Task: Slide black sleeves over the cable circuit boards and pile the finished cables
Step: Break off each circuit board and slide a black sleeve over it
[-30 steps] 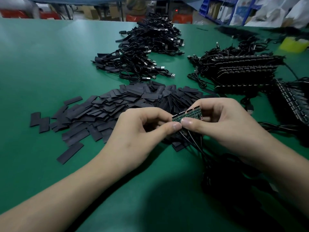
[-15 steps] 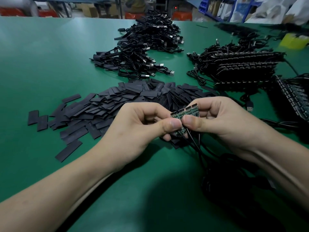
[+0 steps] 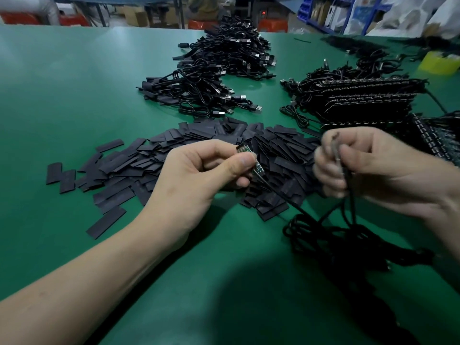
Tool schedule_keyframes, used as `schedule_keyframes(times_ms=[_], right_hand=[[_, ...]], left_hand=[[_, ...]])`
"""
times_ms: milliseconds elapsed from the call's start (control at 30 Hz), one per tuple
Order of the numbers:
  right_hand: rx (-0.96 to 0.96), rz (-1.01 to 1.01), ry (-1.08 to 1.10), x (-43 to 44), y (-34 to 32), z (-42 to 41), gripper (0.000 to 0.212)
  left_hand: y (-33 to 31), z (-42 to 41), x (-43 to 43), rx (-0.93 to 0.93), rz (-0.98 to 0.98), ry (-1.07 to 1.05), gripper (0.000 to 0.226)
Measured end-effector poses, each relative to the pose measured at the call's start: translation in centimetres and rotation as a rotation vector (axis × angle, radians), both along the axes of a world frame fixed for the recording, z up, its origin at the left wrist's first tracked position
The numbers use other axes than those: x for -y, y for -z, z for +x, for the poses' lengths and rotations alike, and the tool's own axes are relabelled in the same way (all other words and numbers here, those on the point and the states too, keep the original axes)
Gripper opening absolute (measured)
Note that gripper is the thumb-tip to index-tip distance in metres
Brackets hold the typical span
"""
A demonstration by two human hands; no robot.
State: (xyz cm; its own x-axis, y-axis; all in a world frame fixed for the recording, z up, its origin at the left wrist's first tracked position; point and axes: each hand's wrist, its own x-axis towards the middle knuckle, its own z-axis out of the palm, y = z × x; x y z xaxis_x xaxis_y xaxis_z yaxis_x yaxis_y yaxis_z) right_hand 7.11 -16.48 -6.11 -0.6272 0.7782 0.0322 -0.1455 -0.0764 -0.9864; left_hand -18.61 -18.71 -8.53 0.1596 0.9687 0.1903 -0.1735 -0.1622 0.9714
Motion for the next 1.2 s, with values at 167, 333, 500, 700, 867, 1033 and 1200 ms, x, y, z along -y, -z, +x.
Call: schedule_keyframes(times_ms=[167, 333, 500, 700, 867, 1033, 1200], right_hand=[[-0.026, -0.045, -0.149, -1.1, 0.1, 3.2, 0.021], [-0.383, -0.318, -0.064, -1.8, -0.3, 3.9, 0.027], [-0.37, -0.448, -0.016, -2.3, -1.2, 6.0, 0.024], [0.565, 0.1, 0.223, -2.0, -0.4, 5.5, 0.059], [0.954, 0.69, 0.405, -0.5, -3.1, 0.6, 0.05], [0.868, 0.704, 0.246, 1.4, -2.4, -6.1, 0.024], [0.555, 0.449, 0.296, 1.8, -1.3, -7.0, 0.023]], left_hand=[[0.1, 0.0, 0.0, -0.013, 0.022, -0.021, 0.009], [0.2, -0.4, -0.3, 0.05, 0.026, 0.007, 0.008], [0.3, -0.9, -0.6, 0.103, 0.024, 0.005, 0.016], [0.3, -0.7, -0.6, 0.088, 0.052, -0.035, 0.009], [0.3, -0.5, -0.4, -0.024, 0.15, -0.097, 0.007], [0.4, -0.3, -0.5, -0.016, 0.146, -0.122, 0.014], [0.5, -0.8, -0.5, -0.176, 0.191, -0.181, 0.021]])
